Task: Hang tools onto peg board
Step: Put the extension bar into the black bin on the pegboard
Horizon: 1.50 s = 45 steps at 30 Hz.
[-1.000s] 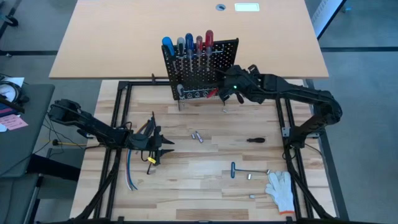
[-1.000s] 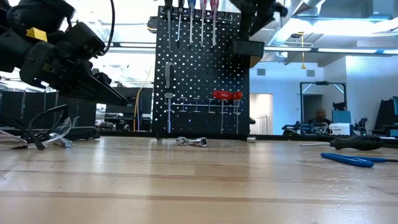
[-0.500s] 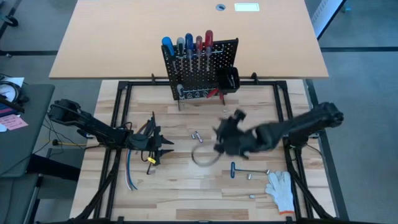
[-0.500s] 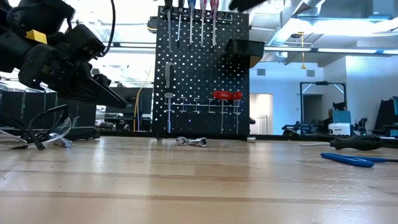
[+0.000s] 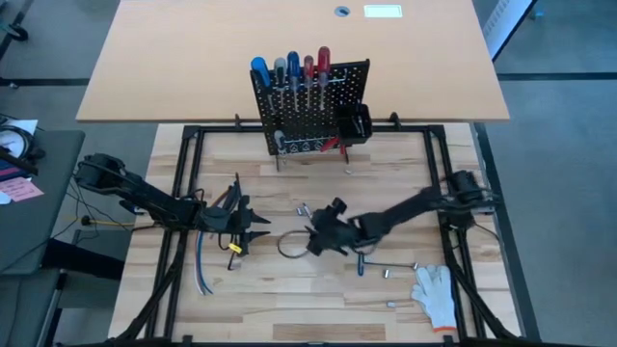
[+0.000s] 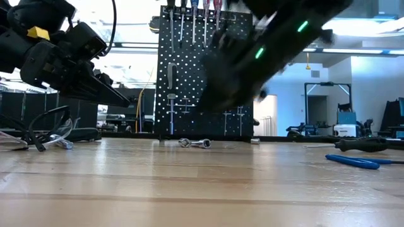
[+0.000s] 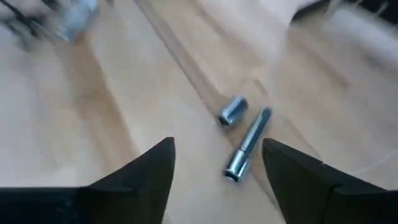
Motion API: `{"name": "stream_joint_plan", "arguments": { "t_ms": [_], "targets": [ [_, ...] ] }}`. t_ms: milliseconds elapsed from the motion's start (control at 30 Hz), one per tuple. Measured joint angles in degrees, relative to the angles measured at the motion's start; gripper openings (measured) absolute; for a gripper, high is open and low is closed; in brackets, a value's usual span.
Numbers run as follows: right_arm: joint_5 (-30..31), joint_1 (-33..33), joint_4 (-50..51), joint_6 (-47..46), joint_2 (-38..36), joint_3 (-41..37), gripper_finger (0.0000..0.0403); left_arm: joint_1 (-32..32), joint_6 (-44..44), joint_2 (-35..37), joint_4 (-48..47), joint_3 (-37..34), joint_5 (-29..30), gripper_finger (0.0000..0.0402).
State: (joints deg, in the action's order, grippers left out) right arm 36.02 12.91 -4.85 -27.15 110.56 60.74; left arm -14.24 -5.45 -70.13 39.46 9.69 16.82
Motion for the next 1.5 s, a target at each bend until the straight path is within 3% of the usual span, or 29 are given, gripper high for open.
{"name": "stream_joint_plan", "arguments": {
  "t_ms": [200,333,500,767,967,1067,1300,1400,1500],
  "targets": [
    [-7.4,-6.8,5.2,-2.6,6.9,5.5,0.0265,0.0,-0.2,0.0,-1.0,0.0,0.0,0.0144],
    [-7.5,-8.2,9.5,-3.9,7.0,6.8,0.0253,0.0,-0.4,0.0,-1.8,0.0,0.0,0.0144],
    [-9.1,-7.9,13.8,-4.6,6.9,6.8,0.0199,0.0,-1.6,0.0,-2.9,0.0,0.0,0.0144],
    [-10.1,-6.5,19.1,-4.5,5.9,6.9,0.0056,0.0,-1.9,0.0,-2.7,0.0,0.0,0.0144],
    [-10.8,-2.5,23.4,-2.5,0.4,6.3,0.0056,0.0,-1.9,0.0,-2.7,0.0,0.0,0.0144],
    [-7.4,0.0,23.4,-0.6,-5.6,7.5,0.0056,0.0,-1.9,0.0,-2.6,0.0,0.0,0.0144],
    [10.5,3.4,28.4,11.9,-18.6,17.0,0.0056,0.0,-1.9,0.0,-2.5,0.0,0.0,0.0144],
    [15.9,0.9,36.3,11.7,-23.0,23.4,0.0056,0.0,-2.2,0.0,-2.4,0.0,0.0,0.0144],
    [16.6,-4.4,45.4,7.3,-25.7,28.1,0.0056,0.0,-2.3,0.0,-2.4,0.0,0.0,0.0144]
  ]
}}
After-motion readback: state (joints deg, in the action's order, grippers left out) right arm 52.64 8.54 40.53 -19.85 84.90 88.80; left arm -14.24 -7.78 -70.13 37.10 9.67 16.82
